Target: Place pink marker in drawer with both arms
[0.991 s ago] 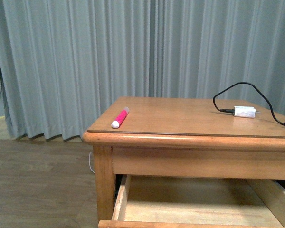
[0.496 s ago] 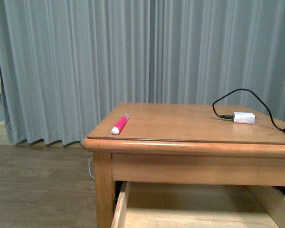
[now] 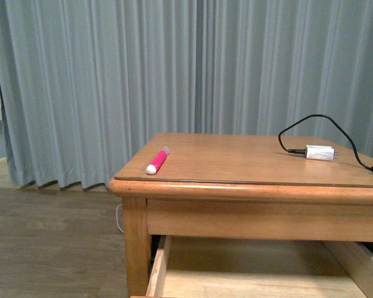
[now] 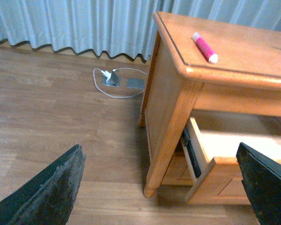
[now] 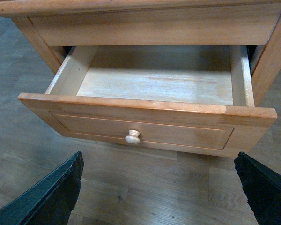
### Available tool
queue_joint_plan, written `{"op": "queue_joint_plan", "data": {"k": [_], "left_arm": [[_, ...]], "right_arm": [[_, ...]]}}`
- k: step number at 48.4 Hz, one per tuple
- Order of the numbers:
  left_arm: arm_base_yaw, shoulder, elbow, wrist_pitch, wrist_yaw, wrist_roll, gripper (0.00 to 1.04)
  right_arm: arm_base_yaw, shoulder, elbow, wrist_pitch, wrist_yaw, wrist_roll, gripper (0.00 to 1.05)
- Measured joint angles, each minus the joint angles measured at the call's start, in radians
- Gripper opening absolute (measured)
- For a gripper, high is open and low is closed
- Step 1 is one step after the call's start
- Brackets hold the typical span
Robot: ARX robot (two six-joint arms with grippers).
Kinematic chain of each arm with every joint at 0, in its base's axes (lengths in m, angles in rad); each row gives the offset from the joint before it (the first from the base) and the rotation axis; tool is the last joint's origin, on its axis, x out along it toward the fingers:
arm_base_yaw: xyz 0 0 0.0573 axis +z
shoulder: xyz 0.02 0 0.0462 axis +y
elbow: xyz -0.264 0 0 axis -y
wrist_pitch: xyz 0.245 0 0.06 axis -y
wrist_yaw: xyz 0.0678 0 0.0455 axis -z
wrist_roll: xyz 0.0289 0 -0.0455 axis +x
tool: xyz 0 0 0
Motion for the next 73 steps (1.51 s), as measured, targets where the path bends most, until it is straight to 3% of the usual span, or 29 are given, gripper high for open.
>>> {"op": "queue_joint_plan", "data": {"k": [18,44,56,73], "left_arm": [[-0.006,0.747,0.569,0.095,0.026,0.027,0.99],[-0.096,1.323,1.225,-0.179,-0.015,0.006,0.99],[-0.141,1.452,1.35,-0.243,-0.047,-0.003,0.99],[-0.169,1.505,1.381,-0.268,-0.065,0.007,0.99]], "right_arm": [[0.0,0.0,0.0,0.0,0.0,0.0,0.96],[0.0,0.0,0.0,0.0,0.0,0.0,0.96],[0.0,0.0,0.0,0.0,0.0,0.0,0.96],[0.0,0.0,0.0,0.0,0.0,0.0,0.96]]}}
